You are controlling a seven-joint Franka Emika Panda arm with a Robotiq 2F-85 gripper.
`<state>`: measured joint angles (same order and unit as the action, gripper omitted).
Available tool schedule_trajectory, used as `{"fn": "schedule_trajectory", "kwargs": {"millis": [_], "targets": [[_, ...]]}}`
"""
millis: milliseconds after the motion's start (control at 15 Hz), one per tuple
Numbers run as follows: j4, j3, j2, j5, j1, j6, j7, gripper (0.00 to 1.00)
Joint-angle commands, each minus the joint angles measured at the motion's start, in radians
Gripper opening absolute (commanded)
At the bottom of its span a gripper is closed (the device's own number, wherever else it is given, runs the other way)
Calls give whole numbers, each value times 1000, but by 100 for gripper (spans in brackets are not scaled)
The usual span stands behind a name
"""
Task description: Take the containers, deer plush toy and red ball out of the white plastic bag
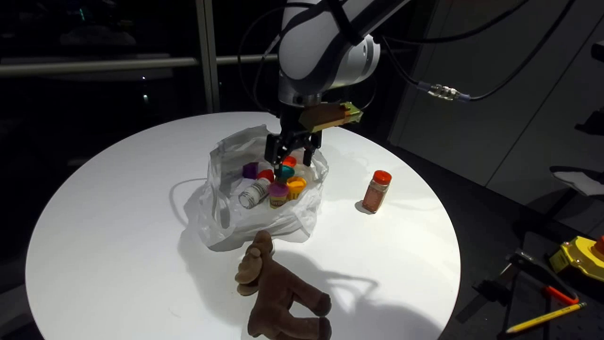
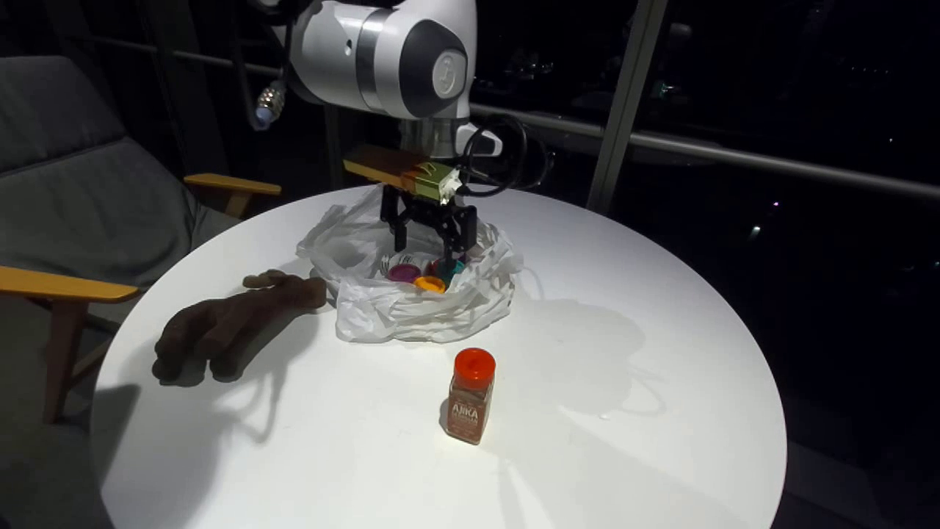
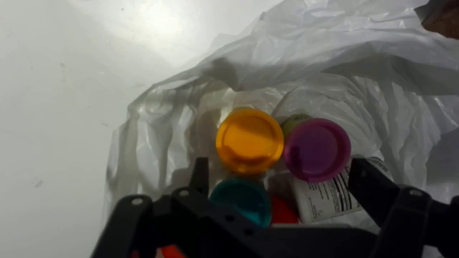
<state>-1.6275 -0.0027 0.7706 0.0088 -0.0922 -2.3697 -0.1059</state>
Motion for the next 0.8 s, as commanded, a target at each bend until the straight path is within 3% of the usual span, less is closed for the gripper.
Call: {"fn": "schedule_trajectory", "kwargs": {"millis": [0, 267, 733], "targets": [[103, 17, 69, 62, 37, 12, -33, 100], [166, 16, 111, 131, 62, -13, -79, 100], [238, 10, 177, 153, 69, 4, -133, 100]]}}
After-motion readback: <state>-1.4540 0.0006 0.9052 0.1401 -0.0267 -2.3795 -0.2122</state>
